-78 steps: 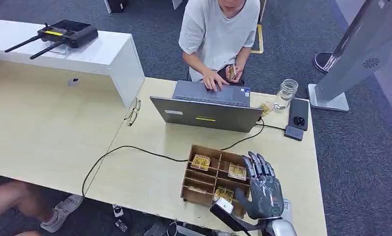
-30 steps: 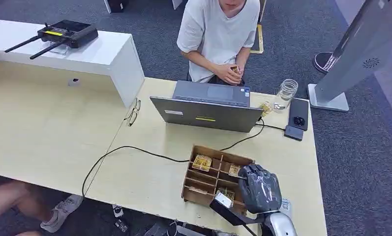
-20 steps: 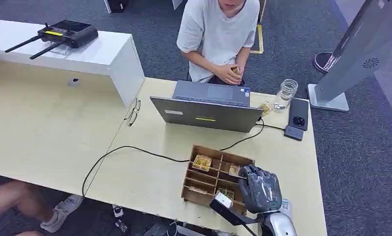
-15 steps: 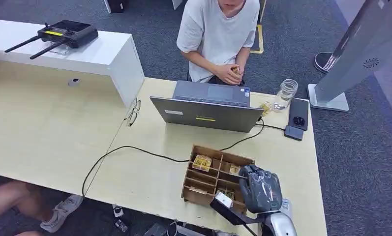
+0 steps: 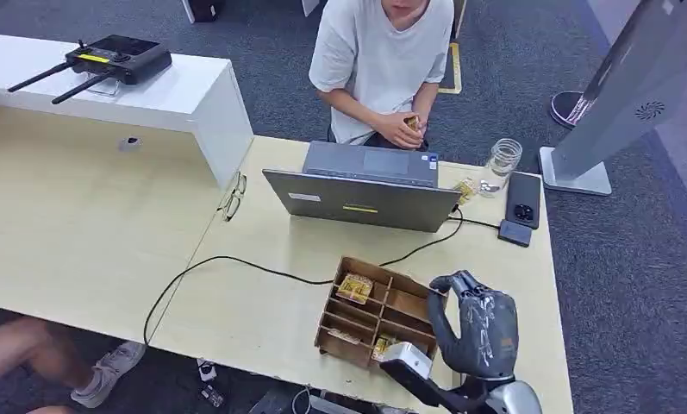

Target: Pass the card to the sensor for recognition and then transmit it.

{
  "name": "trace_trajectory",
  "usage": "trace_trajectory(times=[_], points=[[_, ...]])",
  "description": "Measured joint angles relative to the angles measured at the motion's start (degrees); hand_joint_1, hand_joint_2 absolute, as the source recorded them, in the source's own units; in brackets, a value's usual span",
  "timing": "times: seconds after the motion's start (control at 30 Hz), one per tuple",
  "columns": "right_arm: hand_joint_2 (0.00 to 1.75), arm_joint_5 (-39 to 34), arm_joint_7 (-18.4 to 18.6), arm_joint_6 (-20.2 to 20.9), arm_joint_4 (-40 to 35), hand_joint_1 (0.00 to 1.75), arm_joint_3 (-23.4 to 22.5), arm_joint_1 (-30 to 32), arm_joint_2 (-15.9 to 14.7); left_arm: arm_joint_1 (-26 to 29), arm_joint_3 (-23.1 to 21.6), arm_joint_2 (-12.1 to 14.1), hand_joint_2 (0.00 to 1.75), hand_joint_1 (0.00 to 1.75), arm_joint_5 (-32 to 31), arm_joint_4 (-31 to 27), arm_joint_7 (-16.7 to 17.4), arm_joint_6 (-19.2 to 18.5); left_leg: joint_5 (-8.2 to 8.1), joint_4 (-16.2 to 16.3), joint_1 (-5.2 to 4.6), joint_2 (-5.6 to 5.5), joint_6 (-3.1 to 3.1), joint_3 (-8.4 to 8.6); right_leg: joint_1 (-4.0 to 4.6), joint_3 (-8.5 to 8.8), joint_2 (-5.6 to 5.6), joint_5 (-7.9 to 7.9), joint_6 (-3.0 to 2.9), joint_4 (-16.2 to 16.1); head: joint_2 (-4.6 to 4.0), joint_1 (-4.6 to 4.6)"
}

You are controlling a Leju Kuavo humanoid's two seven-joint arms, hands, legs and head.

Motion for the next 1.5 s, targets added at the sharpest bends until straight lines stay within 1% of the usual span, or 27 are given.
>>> trace_trajectory(times=[0.13,0.27,0.3,0.47,0.57,0.7,0.77,0.9,1.2,1.33,1.5], points=[[1.75,-6.7,-3.7,-0.5,-4.6,1.75,-0.2,0.9,0.0,0.3,0.1,0.0,0.00,0.00,0.9,0.0,-0.4,0.8,0.00,0.0,0.00,0.00,0.00,0.00,0.00,0.00,0.00,0.00,0.00,0.0,0.00,0.00],[1.75,-14.7,-6.6,0.9,-8.2,1.75,-0.7,1.9,0.0,0.7,0.6,0.0,0.00,0.00,1.9,0.0,-1.1,1.6,0.00,0.0,0.00,0.00,0.00,0.00,0.00,0.00,0.00,0.00,0.00,0.0,0.00,0.00],[1.75,-17.6,-7.7,1.6,-9.1,1.75,-1.2,2.2,-0.1,0.8,0.9,0.0,0.00,0.00,2.2,0.0,-1.2,1.7,0.00,0.0,0.00,0.00,0.00,0.00,0.00,0.00,0.00,0.00,0.00,0.0,0.00,0.00],[1.75,-26.7,-11.0,4.2,-11.4,1.75,-2.8,4.2,-0.2,1.1,1.6,0.1,0.00,0.00,3.0,0.0,-1.7,2.4,-0.01,0.0,0.00,-0.01,0.01,0.00,0.00,0.00,-0.01,0.00,0.00,0.0,0.00,0.00],[1.75,-32.6,-13.0,6.8,-12.4,1.75,-3.9,5.6,-0.1,1.3,1.9,0.1,0.00,0.00,3.3,0.0,-2.0,2.8,-0.01,0.0,0.00,-0.01,0.01,-0.01,0.00,0.00,-0.01,-0.01,0.00,0.0,0.00,0.00],[1.75,-42.2,-15.3,10.8,-13.2,1.75,-5.6,7.4,-0.2,1.6,2.4,0.1,0.00,0.00,3.6,0.0,-2.3,3.4,-0.01,0.0,0.00,-0.01,0.01,-0.01,0.00,0.00,-0.01,0.00,0.00,0.0,0.00,-0.02],[1.75,-45.2,-16.0,11.8,-13.3,1.75,-6.6,7.9,-0.2,1.6,2.6,0.1,0.00,0.00,3.7,0.0,-2.3,3.4,-0.01,0.0,0.00,-0.01,0.01,-0.01,0.00,0.00,-0.01,-0.01,0.00,0.0,0.00,0.00],[1.75,-50.5,-16.9,13.7,-13.3,1.75,-8.6,8.9,-0.2,1.7,3.0,0.1,0.00,0.00,3.9,0.0,-2.4,3.6,-0.01,0.0,0.00,-0.01,0.02,-0.01,0.00,0.00,-0.01,0.00,0.00,0.0,0.00,0.00],[1.75,-58.0,-17.8,16.8,-13.3,1.75,-11.2,10.5,-0.3,1.8,3.1,0.1,0.00,0.00,4.0,0.0,-2.5,3.7,-0.02,0.0,0.00,0.00,0.02,-0.01,0.00,0.00,-0.01,-0.01,0.00,0.0,0.00,0.00],[1.75,-59.9,-17.7,18.1,-13.3,1.75,-11.5,10.5,-0.3,1.8,3.1,0.1,0.00,0.00,3.7,0.0,-2.5,3.7,-0.02,0.0,0.00,0.00,0.02,-0.01,0.00,0.00,-0.01,-0.01,0.00,0.0,0.00,0.00],[1.75,-60.8,-15.9,18.2,-12.4,1.75,-11.7,8.9,-0.3,1.6,3.1,0.1,0.00,0.00,3.0,0.0,-2.1,3.5,-0.01,0.0,0.00,0.01,0.02,-0.01,0.00,0.00,0.00,0.00,0.00,0.0,0.00,0.00]])
